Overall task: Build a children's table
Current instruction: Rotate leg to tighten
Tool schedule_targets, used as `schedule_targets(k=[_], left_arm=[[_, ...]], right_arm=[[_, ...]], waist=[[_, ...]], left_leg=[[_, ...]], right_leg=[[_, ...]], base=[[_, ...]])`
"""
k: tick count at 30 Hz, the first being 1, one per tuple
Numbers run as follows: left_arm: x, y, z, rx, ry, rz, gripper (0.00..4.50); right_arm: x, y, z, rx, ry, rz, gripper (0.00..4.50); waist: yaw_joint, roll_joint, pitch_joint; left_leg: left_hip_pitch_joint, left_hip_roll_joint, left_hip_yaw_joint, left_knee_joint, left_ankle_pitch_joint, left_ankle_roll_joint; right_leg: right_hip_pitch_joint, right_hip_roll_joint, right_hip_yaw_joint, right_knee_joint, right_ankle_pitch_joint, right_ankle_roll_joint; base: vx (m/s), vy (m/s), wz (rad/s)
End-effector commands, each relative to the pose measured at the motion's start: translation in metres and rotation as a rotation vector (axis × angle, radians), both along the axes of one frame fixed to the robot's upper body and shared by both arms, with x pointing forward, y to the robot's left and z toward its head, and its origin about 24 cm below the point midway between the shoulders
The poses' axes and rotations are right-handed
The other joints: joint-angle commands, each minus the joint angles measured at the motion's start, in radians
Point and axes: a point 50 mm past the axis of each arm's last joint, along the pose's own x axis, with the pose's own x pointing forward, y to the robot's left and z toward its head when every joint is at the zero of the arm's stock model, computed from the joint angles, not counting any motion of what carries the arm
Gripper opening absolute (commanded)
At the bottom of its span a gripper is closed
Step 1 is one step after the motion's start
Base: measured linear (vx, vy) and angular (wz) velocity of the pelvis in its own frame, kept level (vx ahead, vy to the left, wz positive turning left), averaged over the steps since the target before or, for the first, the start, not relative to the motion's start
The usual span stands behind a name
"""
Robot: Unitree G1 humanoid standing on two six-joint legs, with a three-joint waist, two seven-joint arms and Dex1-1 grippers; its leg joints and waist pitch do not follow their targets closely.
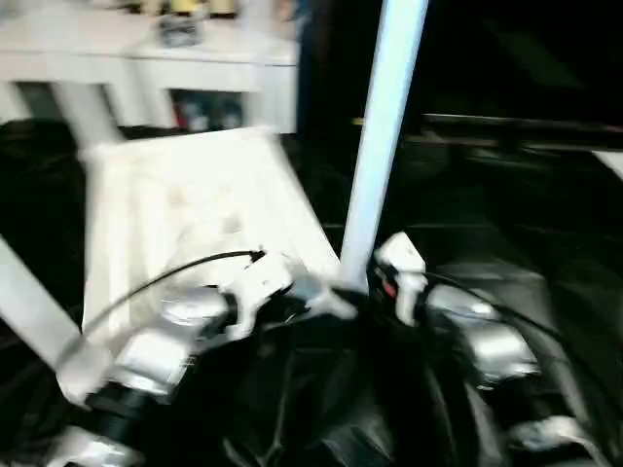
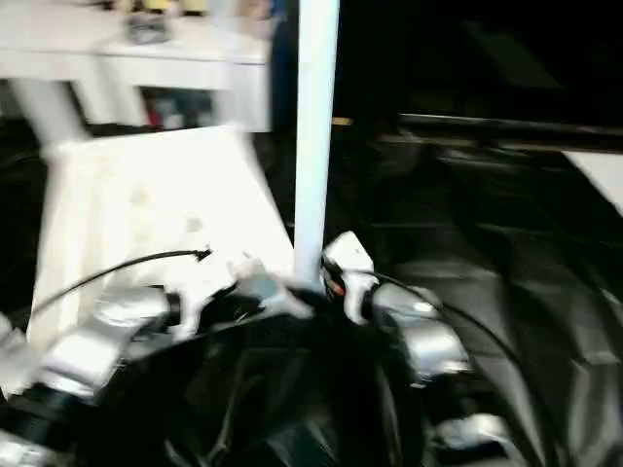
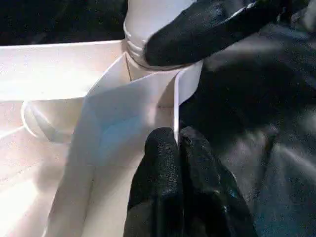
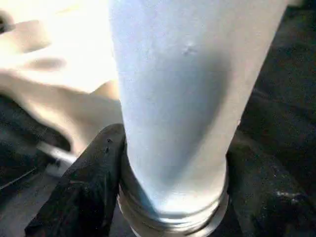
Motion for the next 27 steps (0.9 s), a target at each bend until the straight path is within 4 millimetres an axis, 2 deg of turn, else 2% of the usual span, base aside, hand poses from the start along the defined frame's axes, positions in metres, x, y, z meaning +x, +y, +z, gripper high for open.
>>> schedule_targets(k=[1, 3, 5, 8, 11, 13, 14, 16, 20, 21, 22, 25, 27], left_arm=[[-0.001, -0.036, 0.004, -0.036, -0.017, -0.051, 0.0], [0.0, -0.04, 0.004, -0.038, -0.025, -0.054, 0.0], [-0.001, -0.042, 0.005, -0.043, -0.025, -0.075, 0.0], [-0.001, -0.04, 0.006, -0.043, -0.02, -0.089, 0.0], [-0.005, -0.031, 0.006, -0.036, -0.025, -0.143, 0.0], [-0.009, -0.025, 0.008, -0.044, -0.047, -0.198, 0.0], [-0.01, -0.022, 0.008, -0.047, -0.039, -0.216, 0.0], [-0.014, -0.015, 0.009, -0.051, -0.02, -0.259, 0.0], [-0.018, -0.002, 0.011, -0.049, 0.029, -0.315, 0.0], [-0.018, -0.001, 0.011, -0.049, 0.03, -0.318, 0.0], [-0.02, 0.002, 0.012, -0.051, 0.042, -0.342, 0.0], [-0.021, 0.007, 0.012, -0.051, 0.061, -0.375, 0.0], [-0.023, 0.015, 0.014, -0.053, 0.093, -0.418, 0.0]], right_arm=[[-0.009, 0.049, 0.0, 0.016, 0.012, 0.132, 2.68], [-0.012, 0.06, 0.005, 0.048, 0.002, 0.183, 2.68], [-0.014, 0.064, 0.007, 0.065, -0.001, 0.224, 3.23], [-0.014, 0.062, 0.008, 0.074, 0.01, 0.236, 3.48], [-0.014, 0.046, 0.007, 0.022, -0.007, 0.274, 3.85], [-0.015, 0.033, 0.005, -0.035, -0.015, 0.307, 3.93], [-0.015, 0.029, 0.006, -0.043, -0.018, 0.323, 3.93], [-0.015, 0.019, 0.008, -0.057, -0.029, 0.354, 3.93], [-0.013, 0.0, 0.018, -0.073, -0.048, 0.426, 3.93], [-0.014, -0.002, 0.018, -0.073, -0.046, 0.436, 3.93], [-0.016, -0.007, 0.02, -0.077, -0.031, 0.489, 3.93], [-0.021, -0.014, 0.021, -0.095, -0.013, 0.57, 3.93], [-0.026, -0.023, 0.02, -0.121, 0.031, 0.664, 3.93]], waist=[[-0.001, 0.003, -0.043], [-0.003, 0.005, -0.043], [-0.002, 0.007, -0.043], [-0.003, 0.009, -0.044], [-0.001, 0.01, -0.046], [0.001, 0.008, -0.05], [0.002, 0.009, -0.051], [0.007, 0.009, -0.055], [0.017, 0.01, -0.059], [0.02, 0.008, -0.062], [0.024, 0.007, -0.062], [0.036, 0.008, -0.063], [0.043, 0.01, -0.061]], left_leg=[[0.013, 0.041, -0.029, -0.082, -0.39, -0.025], [0.01, 0.042, -0.03, -0.086, -0.402, -0.015], [0.011, 0.043, -0.03, -0.087, -0.408, -0.012], [0.009, 0.046, -0.028, -0.09, -0.4, -0.011], [0.006, 0.045, -0.027, -0.09, -0.385, -0.007], [0.003, 0.046, -0.024, -0.089, -0.357, 0.002], [0.001, 0.047, -0.021, -0.089, -0.327, 0.007], [0.006, 0.049, -0.017, -0.085, -0.306, 0.013], [0.007, 0.048, -0.007, -0.076, -0.228, 0.033], [-0.003, 0.047, -0.008, -0.074, -0.186, 0.045], [-0.002, 0.047, -0.006, -0.071, -0.158, 0.057], [-0.002, 0.048, -0.004, -0.068, -0.132, 0.076], [-0.002, 0.051, -0.004, -0.07, -0.16, 0.071]], right_leg=[[0.021, -0.086, 0.048, -0.111, -0.587, -0.069], [0.022, -0.082, 0.048, -0.109, -0.557, -0.076], [0.022, -0.083, 0.048, -0.108, -0.544, -0.08], [0.022, -0.082, 0.053, -0.103, -0.491, -0.099], [0.025, -0.083, 0.056, -0.098, -0.456, -0.112], [0.03, -0.082, 0.059, -0.092, -0.407, -0.123], [0.031, -0.082, 0.062, -0.086, -0.359, -0.138], [0.029, -0.081, 0.063, -0.08, -0.321, -0.162], [0.03, -0.076, 0.068, -0.06, -0.178, -0.224], [0.04, -0.077, 0.069, -0.05, -0.129, -0.232], [0.04, -0.075, 0.068, -0.046, -0.093, -0.239], [0.04, -0.075, 0.067, -0.042, -0.074, -0.246], [0.039, -0.074, 0.065, -0.046, -0.12, -0.242]], base=[[0.0, 0.0, 0.0], [0.0, 0.0, 0.0], [0.0, 0.0, 0.0], [0.0, 0.0, 0.0], [0.0, 0.0, 0.0], [0.0, 0.0, 0.0], [0.0, 0.0, 0.0], [0.028, -0.009, 0.03], [0.058, -0.021, 0.08], [0.0, 0.0, 0.0], [0.0, 0.0, 0.0], [0.0, 0.0, 0.0], [0.0, 0.0, 0.0]])
